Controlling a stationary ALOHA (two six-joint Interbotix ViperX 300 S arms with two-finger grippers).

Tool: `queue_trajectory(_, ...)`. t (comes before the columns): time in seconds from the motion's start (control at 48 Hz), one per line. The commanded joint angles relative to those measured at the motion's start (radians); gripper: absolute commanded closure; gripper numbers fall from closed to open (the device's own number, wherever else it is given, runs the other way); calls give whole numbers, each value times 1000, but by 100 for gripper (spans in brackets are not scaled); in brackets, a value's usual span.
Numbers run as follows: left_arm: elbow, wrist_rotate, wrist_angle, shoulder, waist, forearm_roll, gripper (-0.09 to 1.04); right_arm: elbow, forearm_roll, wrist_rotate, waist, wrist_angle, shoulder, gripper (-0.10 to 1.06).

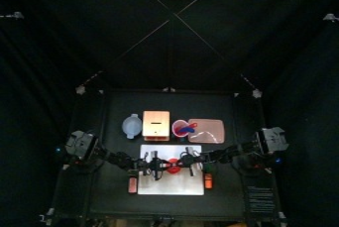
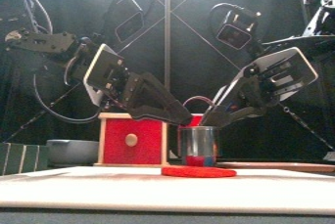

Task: Get the cutter from the drawer then cut the dough then place the extra dough in the bowl
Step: Cut the dough

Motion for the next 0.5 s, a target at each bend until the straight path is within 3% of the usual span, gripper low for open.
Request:
queue_trajectory(0.021, -5, 5, -3, -11, -8, 0, 41, -12, 3, 2, -14, 3, -3, 57)
queue_trajectory(0.5, -20, -5, 67, 66, -11, -31, 41, -12, 25, 14, -8, 34, 37, 57)
